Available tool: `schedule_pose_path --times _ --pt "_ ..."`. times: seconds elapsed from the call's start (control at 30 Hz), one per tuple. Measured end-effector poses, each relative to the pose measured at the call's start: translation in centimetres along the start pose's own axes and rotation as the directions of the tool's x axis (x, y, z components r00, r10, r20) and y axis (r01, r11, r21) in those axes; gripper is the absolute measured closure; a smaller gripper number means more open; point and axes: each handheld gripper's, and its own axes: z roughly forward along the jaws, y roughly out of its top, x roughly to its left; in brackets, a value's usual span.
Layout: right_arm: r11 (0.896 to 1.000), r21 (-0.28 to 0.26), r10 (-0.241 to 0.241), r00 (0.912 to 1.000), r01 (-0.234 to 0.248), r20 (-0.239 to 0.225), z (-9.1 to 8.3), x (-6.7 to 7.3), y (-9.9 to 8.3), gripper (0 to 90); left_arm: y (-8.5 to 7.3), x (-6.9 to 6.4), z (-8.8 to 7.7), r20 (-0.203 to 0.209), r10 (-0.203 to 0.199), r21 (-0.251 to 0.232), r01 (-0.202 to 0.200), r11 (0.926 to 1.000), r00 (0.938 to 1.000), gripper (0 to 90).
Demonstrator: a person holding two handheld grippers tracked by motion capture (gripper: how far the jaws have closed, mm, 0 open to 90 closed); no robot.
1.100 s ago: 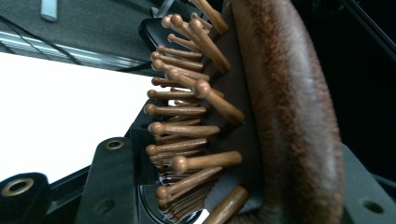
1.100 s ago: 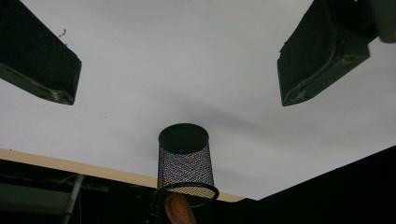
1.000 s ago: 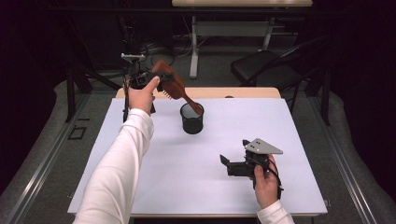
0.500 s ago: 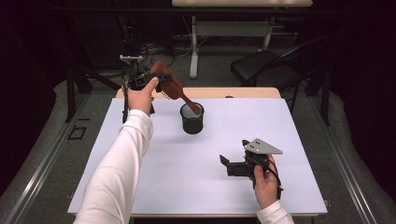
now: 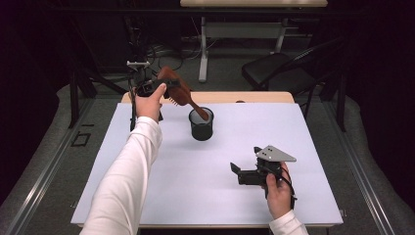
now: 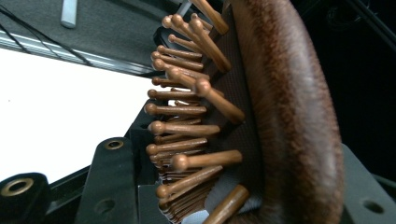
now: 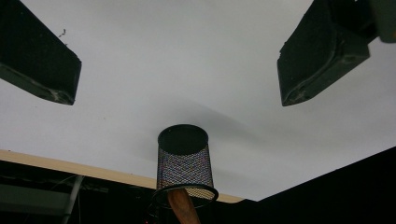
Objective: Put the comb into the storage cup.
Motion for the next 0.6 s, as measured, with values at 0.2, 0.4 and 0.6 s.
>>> schedule_pose_path --times 0.2,0.4,0.6 --pt "1.000 0.001 -0.002 1.0000 0.002 0.000 0.0 0.0 0.0 0.0 -0.5 0.5 0.5 -0.016 -0.004 0.004 0.004 1.0000 0.9999 48.3" --pt "1.000 0.003 -0.003 1.0000 0.003 0.001 0.0 0.0 0.0 0.0 -0.8 0.8 0.9 -0.023 -0.012 -0.004 0.012 0.9999 0.9997 48.2" --pt "1.000 0.005 -0.003 1.0000 0.003 0.000 0.1 0.0 0.0 0.0 -1.2 0.8 1.4 -0.029 -0.015 0.001 0.015 0.9999 0.9995 48.2"
